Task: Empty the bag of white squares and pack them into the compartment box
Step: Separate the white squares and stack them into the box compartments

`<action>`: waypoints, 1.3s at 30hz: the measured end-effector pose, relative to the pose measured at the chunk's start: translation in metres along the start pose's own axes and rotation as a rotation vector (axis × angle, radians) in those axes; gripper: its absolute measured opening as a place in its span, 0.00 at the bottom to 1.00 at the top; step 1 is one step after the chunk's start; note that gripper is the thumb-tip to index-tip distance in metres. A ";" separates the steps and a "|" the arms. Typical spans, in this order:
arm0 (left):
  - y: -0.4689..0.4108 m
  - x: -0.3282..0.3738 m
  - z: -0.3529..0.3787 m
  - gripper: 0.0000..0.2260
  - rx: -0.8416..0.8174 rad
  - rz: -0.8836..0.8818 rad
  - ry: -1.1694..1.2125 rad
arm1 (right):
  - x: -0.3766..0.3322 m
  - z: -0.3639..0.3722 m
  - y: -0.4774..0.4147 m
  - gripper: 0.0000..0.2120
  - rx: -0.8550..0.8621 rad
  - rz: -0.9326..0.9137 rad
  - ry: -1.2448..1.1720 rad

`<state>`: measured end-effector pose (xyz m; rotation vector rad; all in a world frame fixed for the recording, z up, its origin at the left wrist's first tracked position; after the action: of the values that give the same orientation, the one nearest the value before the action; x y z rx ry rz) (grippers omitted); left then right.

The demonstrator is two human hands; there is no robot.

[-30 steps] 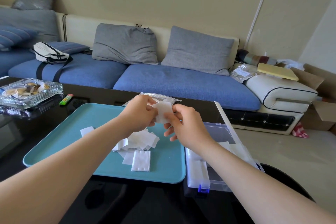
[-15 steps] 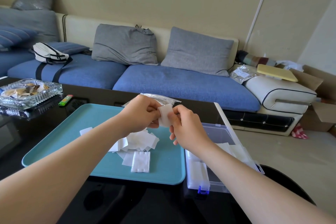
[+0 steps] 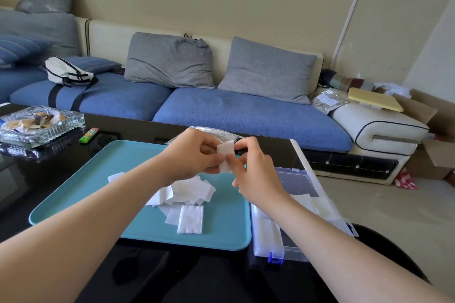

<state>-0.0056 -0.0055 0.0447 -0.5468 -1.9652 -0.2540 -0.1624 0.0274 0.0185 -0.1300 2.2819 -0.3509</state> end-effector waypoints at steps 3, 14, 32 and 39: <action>0.003 0.001 -0.001 0.04 -0.010 0.008 0.045 | -0.002 -0.002 -0.001 0.13 0.018 -0.020 0.003; 0.005 0.009 -0.002 0.05 0.039 0.026 0.107 | -0.006 0.006 0.000 0.22 -0.050 -0.006 -0.024; -0.004 0.009 0.029 0.12 -0.013 0.028 -0.114 | 0.009 -0.035 0.011 0.10 -0.069 0.173 -0.168; -0.003 0.013 0.066 0.17 -0.175 0.021 -0.210 | 0.038 -0.067 0.036 0.09 -0.144 0.457 -0.055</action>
<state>-0.0643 0.0227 0.0271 -0.7323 -2.1512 -0.3705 -0.2372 0.0677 0.0239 0.3020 2.2014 0.0544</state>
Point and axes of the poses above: each hand's wrist, its own y-axis away from the middle knuckle, its own z-axis out of the palm, x = y × z, the point moved 7 cm from there along -y, towards the middle knuckle, and after that the axes turned 5 degrees about -x, right-handed, at the moved point
